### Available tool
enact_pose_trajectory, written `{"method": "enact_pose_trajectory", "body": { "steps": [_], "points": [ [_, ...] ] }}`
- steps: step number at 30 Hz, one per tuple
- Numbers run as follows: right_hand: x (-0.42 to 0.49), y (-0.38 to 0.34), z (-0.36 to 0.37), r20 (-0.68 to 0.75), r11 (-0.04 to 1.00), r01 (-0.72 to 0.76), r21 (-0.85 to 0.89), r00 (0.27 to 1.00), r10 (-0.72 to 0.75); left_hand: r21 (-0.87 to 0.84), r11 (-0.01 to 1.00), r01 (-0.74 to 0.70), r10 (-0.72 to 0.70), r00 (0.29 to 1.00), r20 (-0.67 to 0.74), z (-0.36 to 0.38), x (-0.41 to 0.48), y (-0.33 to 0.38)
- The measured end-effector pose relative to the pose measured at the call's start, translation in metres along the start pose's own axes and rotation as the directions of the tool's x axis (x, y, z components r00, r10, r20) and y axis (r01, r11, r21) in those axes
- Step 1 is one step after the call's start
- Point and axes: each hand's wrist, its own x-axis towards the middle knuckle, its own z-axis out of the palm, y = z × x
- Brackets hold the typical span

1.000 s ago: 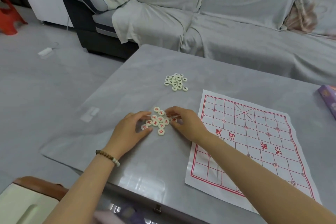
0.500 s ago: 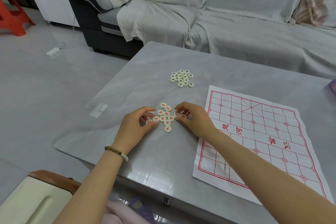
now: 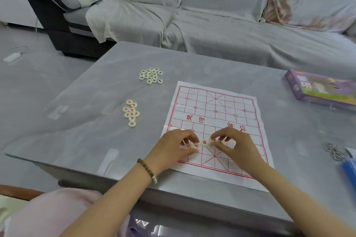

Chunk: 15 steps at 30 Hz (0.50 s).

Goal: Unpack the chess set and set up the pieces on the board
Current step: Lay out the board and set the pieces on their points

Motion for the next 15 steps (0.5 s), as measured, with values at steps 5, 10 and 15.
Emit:
{"method": "enact_pose_trajectory", "body": {
  "steps": [5,10,15],
  "points": [
    [-0.016,0.017,0.008,0.068,0.998,0.004,-0.065,0.998,0.000,0.095,0.995,-0.031,0.025,0.998,0.064,0.016,0.003,0.004],
    [-0.008,0.017,0.015,0.070,0.995,0.055,-0.085,0.996,-0.049,0.092,0.994,-0.056,0.055,0.998,0.017,0.017,0.012,0.006],
    [-0.006,0.016,0.011,0.083,0.999,0.037,-0.034,0.996,-0.034,0.121,0.988,-0.097,0.099,0.995,-0.008,0.012,0.015,-0.001]
  ]
}}
